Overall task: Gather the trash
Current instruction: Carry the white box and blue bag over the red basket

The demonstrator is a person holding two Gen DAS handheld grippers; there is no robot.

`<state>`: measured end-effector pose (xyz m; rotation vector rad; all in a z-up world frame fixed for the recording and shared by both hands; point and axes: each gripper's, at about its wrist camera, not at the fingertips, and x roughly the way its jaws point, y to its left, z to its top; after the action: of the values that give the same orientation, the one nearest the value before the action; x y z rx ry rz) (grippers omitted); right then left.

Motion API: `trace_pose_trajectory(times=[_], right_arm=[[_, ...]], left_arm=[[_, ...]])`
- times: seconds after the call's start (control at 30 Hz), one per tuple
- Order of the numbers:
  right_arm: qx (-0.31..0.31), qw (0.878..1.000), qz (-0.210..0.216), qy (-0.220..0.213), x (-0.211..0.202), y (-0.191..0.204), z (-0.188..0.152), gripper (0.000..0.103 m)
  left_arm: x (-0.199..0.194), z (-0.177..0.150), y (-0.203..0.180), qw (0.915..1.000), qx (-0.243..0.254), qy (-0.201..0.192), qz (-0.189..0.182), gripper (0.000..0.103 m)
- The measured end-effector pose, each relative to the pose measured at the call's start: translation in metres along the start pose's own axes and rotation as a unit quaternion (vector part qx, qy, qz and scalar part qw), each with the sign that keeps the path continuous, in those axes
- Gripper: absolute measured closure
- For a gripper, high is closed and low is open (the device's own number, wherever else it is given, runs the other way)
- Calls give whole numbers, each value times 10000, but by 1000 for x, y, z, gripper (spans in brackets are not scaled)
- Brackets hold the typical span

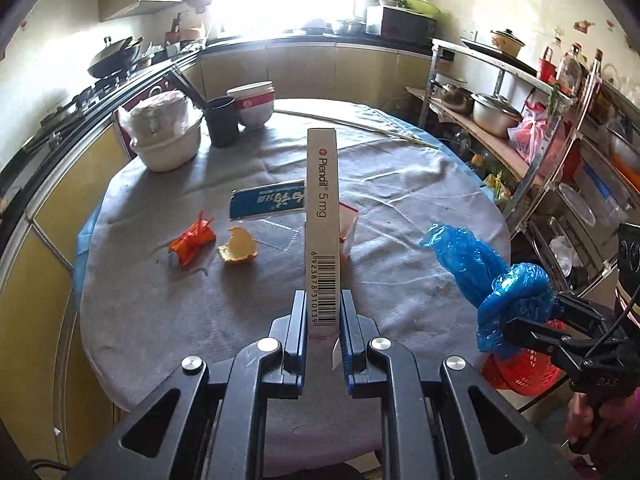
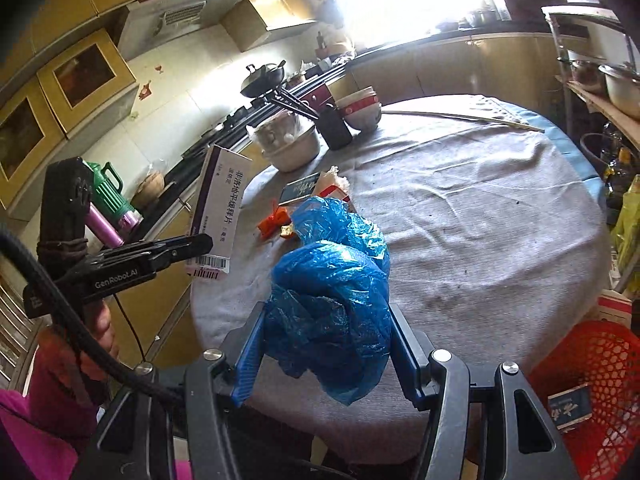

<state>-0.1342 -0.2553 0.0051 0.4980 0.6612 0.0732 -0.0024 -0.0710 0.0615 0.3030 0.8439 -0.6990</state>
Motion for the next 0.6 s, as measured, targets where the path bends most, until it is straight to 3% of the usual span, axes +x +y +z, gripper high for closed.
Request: trace_pose_trajectory(times=[0.6], right_arm=[[374,9982,-265,-374,-51,-33,-12,43]], left_arm=[[6,10,-74,9964,825,5,-203,88]])
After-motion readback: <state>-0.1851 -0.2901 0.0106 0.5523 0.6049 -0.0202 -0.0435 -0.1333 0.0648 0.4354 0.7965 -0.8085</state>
